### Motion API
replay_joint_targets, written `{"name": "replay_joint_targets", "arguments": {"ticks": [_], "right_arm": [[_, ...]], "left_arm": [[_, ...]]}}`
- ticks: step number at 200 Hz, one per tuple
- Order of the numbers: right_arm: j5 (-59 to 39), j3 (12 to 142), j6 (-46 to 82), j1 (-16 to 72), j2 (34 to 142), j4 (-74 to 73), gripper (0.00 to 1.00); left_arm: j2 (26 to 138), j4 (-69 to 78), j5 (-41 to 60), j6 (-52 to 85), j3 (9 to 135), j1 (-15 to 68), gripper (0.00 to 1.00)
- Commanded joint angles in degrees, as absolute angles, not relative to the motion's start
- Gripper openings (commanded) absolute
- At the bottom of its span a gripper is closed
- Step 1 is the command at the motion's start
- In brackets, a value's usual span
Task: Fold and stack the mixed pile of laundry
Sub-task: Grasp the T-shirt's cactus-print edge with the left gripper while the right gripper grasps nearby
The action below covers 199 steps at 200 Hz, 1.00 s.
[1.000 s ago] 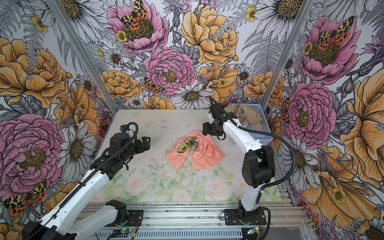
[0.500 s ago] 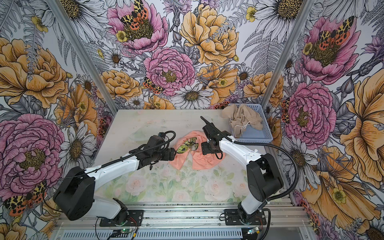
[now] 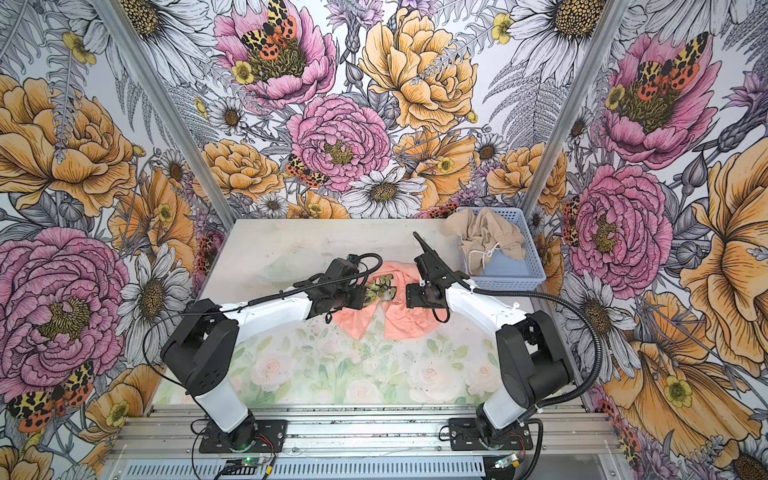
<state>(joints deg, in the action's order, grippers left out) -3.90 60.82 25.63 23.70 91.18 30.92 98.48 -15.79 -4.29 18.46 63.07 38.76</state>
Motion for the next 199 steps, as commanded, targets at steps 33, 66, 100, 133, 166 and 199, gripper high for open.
{"name": "replay_joint_targets", "arguments": {"ticks": [33,66,100,133,166,199], "right_arm": [[-5.84,66.06,27.9,23.87,99.44,26.72,0.52],[-5.94,66.2,28.65,23.91,99.25,26.64,0.09],[-5.41,64.62,28.89,23.74,95.39,27.11,0.0],[-5.51,63.81,29.0,23.6,91.67,28.77,0.0],[-5.63,64.07,28.64,23.54,88.5,30.86,0.0],[-6.35,65.87,27.05,22.69,84.59,34.56,0.0]], "left_arm": [[93.31,-17.04,-7.17,17.49,63.19,37.28,0.0],[92.24,-15.52,-4.03,16.9,61.54,37.29,0.08],[94.7,-14.49,0.34,16.2,61.91,37.7,0.64],[99.89,-15.51,1.59,15.23,65.13,38.36,0.7],[103.77,-16.36,-1.51,14.94,67.66,38.46,0.54],[101.22,-16.56,-5.08,15.38,66.74,38.1,0.0]]}}
